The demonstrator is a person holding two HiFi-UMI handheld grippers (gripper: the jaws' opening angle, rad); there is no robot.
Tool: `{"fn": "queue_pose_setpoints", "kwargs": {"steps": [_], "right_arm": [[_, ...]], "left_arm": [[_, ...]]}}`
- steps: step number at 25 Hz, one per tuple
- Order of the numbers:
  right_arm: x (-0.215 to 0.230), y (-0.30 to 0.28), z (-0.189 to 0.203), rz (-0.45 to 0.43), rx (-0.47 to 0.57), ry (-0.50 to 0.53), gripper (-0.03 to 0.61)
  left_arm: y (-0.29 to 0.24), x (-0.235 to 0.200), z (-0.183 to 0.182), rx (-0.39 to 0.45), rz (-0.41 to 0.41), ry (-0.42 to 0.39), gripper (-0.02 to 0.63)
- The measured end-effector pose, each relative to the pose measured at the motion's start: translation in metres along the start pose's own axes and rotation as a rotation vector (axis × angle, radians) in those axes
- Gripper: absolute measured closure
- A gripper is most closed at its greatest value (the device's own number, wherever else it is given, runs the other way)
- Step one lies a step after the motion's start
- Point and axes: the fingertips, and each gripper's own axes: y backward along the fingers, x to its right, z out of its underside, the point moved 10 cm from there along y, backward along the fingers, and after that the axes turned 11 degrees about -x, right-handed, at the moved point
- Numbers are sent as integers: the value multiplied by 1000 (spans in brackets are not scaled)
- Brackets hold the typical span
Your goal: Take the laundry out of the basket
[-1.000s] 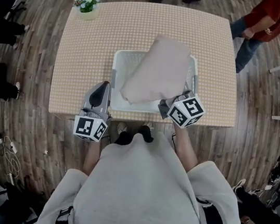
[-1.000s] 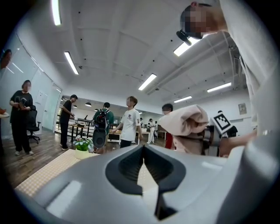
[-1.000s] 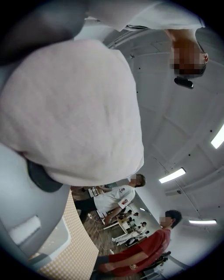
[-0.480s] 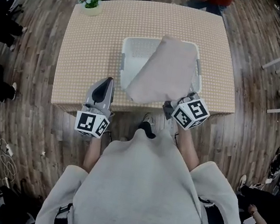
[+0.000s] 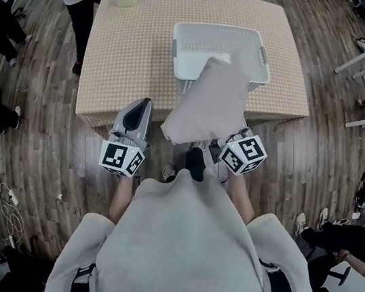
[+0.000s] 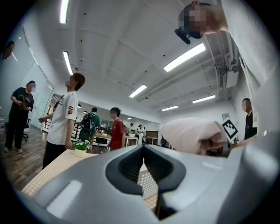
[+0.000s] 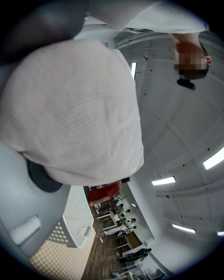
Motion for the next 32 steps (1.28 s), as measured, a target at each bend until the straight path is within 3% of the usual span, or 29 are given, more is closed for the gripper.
{"fn": "queue_pose_setpoints", "kwargs": {"steps": [11,21,32], "right_arm": [[-25,61,19,-1,11,0,397],[-21,132,37,-39,-2,13,397],[-25,158,45,-72,-2,22,397]], "left_arm": [[45,50,1,19,-10,-9,603],[64,138,10,11,-36,-6,603],[85,173,17,20,-57,-17,603]]}}
